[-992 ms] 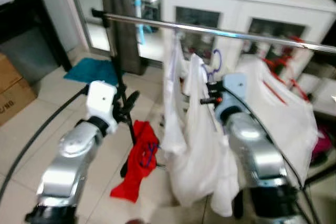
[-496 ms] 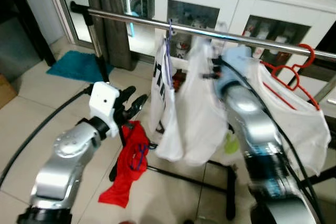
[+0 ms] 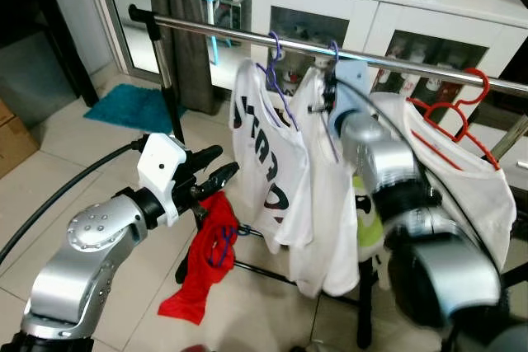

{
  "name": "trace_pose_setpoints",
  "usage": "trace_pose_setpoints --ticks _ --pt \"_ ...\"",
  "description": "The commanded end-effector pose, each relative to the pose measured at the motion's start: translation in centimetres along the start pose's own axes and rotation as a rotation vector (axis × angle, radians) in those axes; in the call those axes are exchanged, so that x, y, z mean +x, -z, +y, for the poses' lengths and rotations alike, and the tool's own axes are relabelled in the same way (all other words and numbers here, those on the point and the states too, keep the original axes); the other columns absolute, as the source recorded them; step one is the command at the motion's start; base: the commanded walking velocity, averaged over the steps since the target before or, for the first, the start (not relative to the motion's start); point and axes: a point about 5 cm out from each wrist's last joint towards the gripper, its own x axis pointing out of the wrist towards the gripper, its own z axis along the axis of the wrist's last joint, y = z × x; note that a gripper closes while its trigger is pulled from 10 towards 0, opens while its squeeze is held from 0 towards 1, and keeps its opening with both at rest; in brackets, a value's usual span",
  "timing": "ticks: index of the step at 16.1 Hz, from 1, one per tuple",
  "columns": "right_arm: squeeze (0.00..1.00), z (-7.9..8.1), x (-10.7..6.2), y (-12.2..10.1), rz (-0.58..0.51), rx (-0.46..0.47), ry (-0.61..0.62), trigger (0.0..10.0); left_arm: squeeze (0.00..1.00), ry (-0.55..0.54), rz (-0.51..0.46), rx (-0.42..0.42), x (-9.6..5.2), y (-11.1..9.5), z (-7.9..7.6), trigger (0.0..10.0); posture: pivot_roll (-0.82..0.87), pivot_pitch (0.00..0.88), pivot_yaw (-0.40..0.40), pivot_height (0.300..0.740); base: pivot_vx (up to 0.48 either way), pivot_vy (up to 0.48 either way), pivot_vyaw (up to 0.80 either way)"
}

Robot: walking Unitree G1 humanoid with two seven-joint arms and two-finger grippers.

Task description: Hang hanger

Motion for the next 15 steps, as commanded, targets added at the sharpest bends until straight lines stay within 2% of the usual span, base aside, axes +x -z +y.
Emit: trace_pose_setpoints --ticks 1,5,7,8,9,10,11,13,14,15 --pt "0.00 -0.8 0.4 -1.3 -0.036 0.030 0.037 10.0 0.00 0.010 0.000 0.011 -0.3 -0.5 0.0 10.0 0.05 0.047 -0.044 0.740 0.000 0.000 0.00" --pt "0.00 -1.5 0.9 -1.0 0.004 0.099 0.072 10.0 0.00 0.013 0.014 0.016 -1.0 -0.8 0.1 10.0 0.06 0.060 -0.047 0.740 0.000 0.000 0.00" --pt "0.00 -1.2 1.0 0.8 0.096 0.048 0.042 10.0 0.00 0.018 0.023 0.015 -1.3 -0.8 -0.1 10.0 0.07 0.064 -0.047 0.740 0.000 0.000 0.00" --pt "0.00 -1.2 1.0 1.4 0.116 0.050 0.032 10.0 0.00 0.023 0.025 0.016 -1.2 -0.8 -0.1 10.0 0.07 0.064 -0.047 0.740 0.000 0.000 0.00" --pt "1.00 -1.3 0.9 1.9 0.124 0.054 0.032 10.0 0.00 0.025 0.023 0.014 -1.1 -0.8 -0.1 10.0 0.06 0.055 -0.044 0.740 0.000 0.000 0.00" --pt "1.00 -1.4 0.9 1.9 0.113 0.059 0.031 10.0 0.00 0.025 0.020 0.014 -1.1 -0.8 -0.1 10.0 0.06 0.055 -0.044 0.740 0.000 0.000 0.00" --pt "1.00 -1.7 0.9 1.4 0.051 0.100 0.031 10.0 0.00 0.025 0.013 0.014 -1.0 -0.8 -0.1 10.0 0.05 0.050 -0.041 0.740 0.000 0.000 0.00" --pt "1.00 -2.8 0.5 -0.1 -0.139 0.212 -0.013 10.0 0.00 0.015 -0.005 -0.005 -0.8 -0.7 -0.1 10.0 0.04 0.033 -0.033 0.740 0.000 0.000 0.00" --pt "1.00 -2.9 0.3 -0.2 -0.163 0.227 -0.026 10.0 0.00 0.013 -0.008 -0.008 -0.8 -0.7 -0.1 10.0 0.04 0.031 -0.030 0.740 0.000 0.000 0.00" --pt "1.00 -3.3 -0.5 -0.2 -0.215 0.225 -0.061 10.0 0.00 0.010 -0.021 -0.016 -0.7 -0.5 -0.2 10.0 0.03 0.023 -0.020 0.740 0.000 0.000 0.00"
